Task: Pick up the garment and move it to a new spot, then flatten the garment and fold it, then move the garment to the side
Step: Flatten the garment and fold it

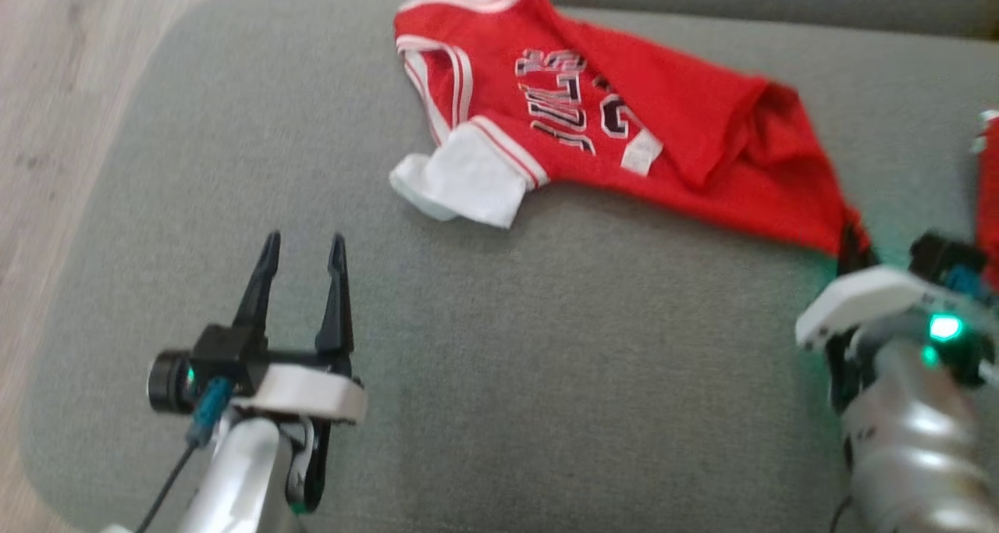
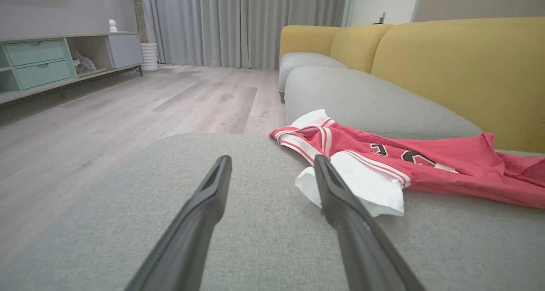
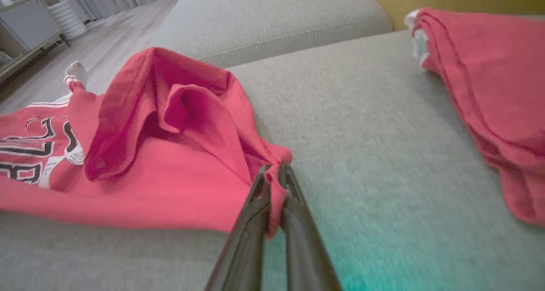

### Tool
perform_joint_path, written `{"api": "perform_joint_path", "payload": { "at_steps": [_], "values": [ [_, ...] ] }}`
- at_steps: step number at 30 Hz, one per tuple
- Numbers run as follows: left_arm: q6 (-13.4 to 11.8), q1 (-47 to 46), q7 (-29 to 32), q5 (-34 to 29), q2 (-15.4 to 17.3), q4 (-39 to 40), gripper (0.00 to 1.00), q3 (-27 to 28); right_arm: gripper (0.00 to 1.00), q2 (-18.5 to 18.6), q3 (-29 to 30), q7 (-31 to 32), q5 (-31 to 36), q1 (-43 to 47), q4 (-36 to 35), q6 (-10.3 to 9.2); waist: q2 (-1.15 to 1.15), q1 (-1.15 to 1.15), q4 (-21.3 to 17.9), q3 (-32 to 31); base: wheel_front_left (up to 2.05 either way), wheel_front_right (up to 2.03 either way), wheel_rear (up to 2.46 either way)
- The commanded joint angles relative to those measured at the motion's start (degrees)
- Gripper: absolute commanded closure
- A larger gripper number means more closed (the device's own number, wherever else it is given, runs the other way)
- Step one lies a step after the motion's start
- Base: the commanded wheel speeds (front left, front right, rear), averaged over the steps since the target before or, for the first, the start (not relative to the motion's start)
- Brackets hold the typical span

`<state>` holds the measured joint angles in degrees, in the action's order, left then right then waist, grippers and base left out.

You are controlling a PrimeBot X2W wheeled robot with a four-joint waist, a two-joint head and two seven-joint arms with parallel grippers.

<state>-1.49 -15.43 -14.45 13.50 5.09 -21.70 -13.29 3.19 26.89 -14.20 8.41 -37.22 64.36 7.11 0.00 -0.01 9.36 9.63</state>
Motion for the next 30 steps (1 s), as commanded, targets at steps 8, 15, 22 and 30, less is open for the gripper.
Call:
{"api": "perform_joint_path", "payload": {
  "at_steps": [8,15,22,30],
  "values": [
    [-0.05,3.37,-0.54,-0.73,0.34,0.69,0.0,2.75,1.0,-0.31,-5.53,-0.78,-7.87,9.28,-2.4,0.37,0.0,0.01,-4.37,-7.83,0.0,0.0,0.0],
    [-0.05,5.05,-0.55,-0.91,-0.31,1.03,0.0,2.55,0.41,-0.31,-10.18,-0.79,-12.98,15.74,-5.49,0.37,0.0,0.01,-6.07,-9.33,0.0,0.0,0.0],
    [0.27,4.13,-0.55,-1.26,-0.58,1.46,0.0,2.46,0.0,-0.31,-18.27,-0.79,-15.68,18.04,-22.27,0.37,0.0,0.01,-6.28,-7.53,0.0,0.0,0.0],
    [0.63,2.34,-0.55,-1.56,-0.87,1.85,0.0,2.42,0.0,-0.31,-30.19,-0.79,-20.56,25.36,-42.49,0.37,0.0,0.01,-5.79,-4.38,0.0,0.0,0.0]
  ]
}}
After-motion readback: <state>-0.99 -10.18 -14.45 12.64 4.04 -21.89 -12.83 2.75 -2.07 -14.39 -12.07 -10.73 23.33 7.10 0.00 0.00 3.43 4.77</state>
